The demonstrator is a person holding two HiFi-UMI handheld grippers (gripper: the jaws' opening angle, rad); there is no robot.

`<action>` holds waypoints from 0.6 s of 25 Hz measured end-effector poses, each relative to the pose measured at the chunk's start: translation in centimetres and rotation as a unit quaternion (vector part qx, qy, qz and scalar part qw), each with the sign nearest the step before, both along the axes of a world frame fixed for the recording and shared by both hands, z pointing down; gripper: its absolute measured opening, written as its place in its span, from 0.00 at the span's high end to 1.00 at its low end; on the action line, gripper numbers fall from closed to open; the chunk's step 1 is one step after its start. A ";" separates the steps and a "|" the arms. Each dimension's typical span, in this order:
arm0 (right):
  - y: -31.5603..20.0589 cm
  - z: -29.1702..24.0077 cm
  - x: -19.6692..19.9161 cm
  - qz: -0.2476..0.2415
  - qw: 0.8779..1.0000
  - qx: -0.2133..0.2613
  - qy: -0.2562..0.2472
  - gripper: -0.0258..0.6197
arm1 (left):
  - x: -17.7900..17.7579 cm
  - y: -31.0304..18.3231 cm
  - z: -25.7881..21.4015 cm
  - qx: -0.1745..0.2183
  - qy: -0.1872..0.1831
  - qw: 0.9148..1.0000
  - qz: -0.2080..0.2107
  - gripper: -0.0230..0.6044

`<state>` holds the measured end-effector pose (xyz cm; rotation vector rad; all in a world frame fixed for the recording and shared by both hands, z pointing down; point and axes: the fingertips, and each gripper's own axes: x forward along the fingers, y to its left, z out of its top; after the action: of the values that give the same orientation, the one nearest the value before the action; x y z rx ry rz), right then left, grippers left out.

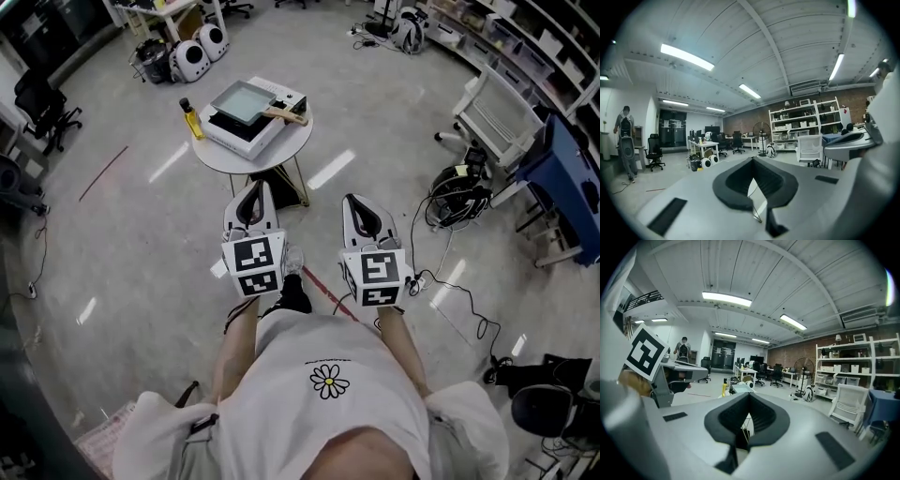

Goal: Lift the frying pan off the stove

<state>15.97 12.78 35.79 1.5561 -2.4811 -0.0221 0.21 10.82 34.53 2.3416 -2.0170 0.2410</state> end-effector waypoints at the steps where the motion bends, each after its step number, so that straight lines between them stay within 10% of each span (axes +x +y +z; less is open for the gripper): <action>1: -1.5 -0.1 -0.4 0.000 1.000 -0.006 0.001 0.96 | -0.5 -1.6 -0.1 -0.005 0.001 1.000 -0.001 0.96; 15: -24.2 1.9 -6.8 0.004 0.998 -0.057 0.020 0.96 | -7.5 -22.7 2.2 -0.019 0.035 0.999 -0.013 0.96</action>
<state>9.15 -11.40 37.70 1.5032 -2.4000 0.0877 -7.30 -11.89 36.73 2.2674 -1.9920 0.1926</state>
